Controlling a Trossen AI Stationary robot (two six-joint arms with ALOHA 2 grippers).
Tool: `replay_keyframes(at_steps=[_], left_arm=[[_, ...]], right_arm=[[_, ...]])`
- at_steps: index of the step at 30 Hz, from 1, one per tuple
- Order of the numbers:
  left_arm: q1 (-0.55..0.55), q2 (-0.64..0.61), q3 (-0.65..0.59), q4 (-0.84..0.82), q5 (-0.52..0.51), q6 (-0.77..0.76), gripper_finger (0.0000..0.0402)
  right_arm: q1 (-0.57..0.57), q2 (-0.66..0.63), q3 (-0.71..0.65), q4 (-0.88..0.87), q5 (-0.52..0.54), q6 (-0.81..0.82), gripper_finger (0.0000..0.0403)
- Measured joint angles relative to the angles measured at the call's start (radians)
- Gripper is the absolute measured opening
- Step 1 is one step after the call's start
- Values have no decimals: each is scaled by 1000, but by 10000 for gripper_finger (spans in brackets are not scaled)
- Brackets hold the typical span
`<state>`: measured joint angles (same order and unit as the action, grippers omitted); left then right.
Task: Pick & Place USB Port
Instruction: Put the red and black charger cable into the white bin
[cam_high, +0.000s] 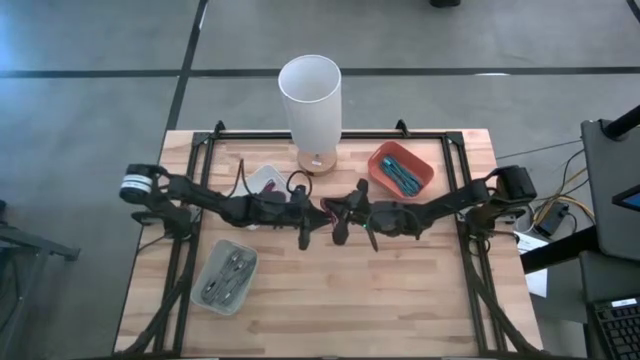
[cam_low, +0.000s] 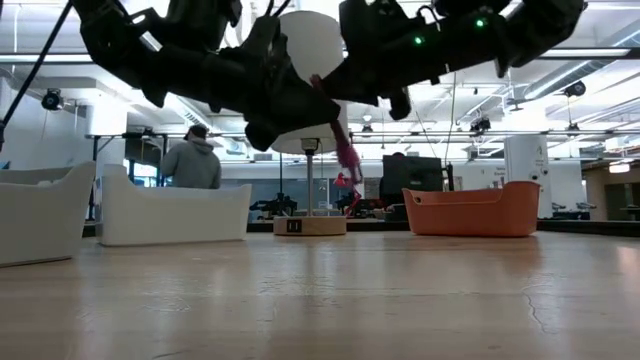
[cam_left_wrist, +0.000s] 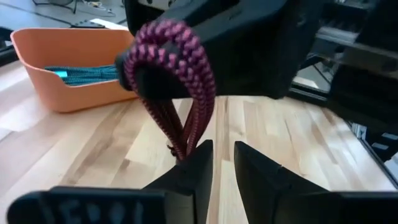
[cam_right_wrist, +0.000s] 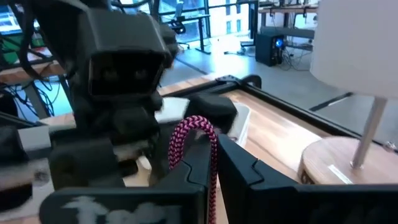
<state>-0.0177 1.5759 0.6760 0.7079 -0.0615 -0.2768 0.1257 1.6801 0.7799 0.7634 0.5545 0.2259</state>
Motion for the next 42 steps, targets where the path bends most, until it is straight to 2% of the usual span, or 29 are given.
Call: replay_keyframes(at_steps=[11, 18, 22, 29, 42], left_arm=[[0, -19, -9, -6, -63, -3, 94], [-1, -19, -9, -7, -117, -4, 92], [-1, -19, -9, -9, -142, -4, 72], [-1, -19, -9, -8, -149, 14, 6], [0, -21, -9, -48, -169, 16, 0]], right_arm=[[0, 14, 40, -5, 0, 3, 18], [1, 10, 39, -4, -4, 90, 18], [10, 9, 38, -4, -5, 134, 18], [25, 8, 36, -4, -8, 184, 18], [34, 8, 36, -14, -8, 159, 18]])
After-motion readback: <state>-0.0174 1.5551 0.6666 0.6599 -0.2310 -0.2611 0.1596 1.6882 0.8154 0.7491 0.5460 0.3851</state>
